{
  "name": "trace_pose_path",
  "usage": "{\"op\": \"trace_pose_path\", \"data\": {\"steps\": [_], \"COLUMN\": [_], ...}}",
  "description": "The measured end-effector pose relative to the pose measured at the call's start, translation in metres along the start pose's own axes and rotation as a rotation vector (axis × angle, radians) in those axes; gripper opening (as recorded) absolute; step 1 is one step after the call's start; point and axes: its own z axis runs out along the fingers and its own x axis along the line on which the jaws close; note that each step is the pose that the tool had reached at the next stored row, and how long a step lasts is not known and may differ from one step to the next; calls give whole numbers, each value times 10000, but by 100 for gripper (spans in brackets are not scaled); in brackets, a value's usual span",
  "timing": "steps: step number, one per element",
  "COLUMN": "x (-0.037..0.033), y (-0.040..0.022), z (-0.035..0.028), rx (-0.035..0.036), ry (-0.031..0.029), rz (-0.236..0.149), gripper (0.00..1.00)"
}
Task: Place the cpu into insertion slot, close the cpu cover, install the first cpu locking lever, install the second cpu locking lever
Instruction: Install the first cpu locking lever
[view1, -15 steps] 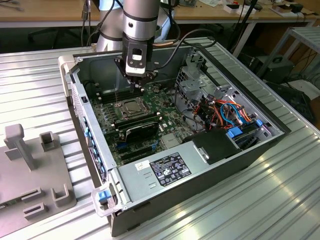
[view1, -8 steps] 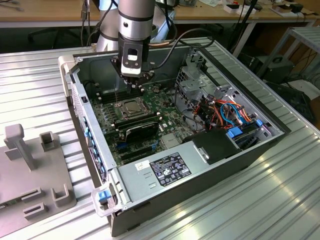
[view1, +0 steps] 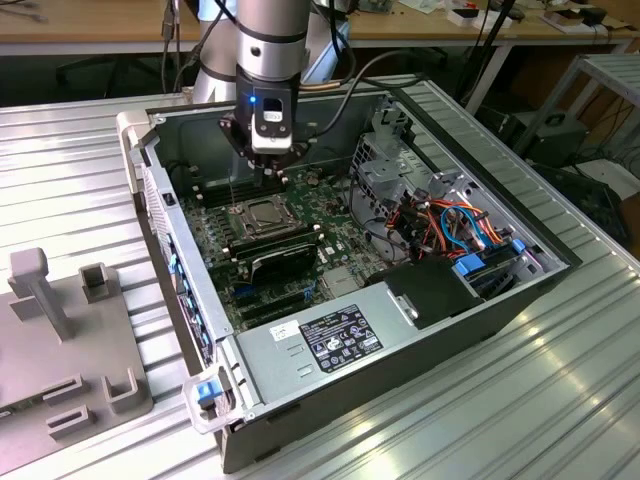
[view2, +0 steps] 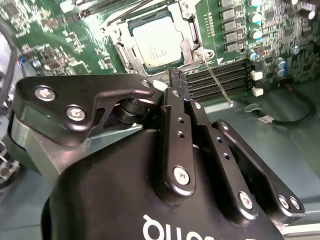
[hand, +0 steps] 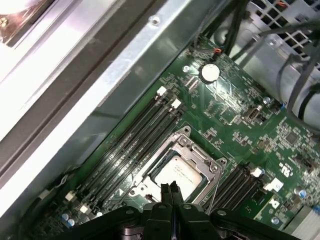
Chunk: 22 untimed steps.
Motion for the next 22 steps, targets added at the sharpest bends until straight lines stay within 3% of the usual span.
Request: {"op": "trace_pose_path", "data": {"steps": [4, 10, 13, 15, 22], "x": [54, 151, 157, 157, 157], "y": [-59, -165, -172, -173, -172], "z": [-4, -10, -10, -10, -10], "rx": [-48, -65, -94, -106, -109], "ry": [52, 70, 106, 120, 124], "rz": [-170, -351, -1346, -1765, -1837], "gripper": [11, 11, 11, 11, 11]}}
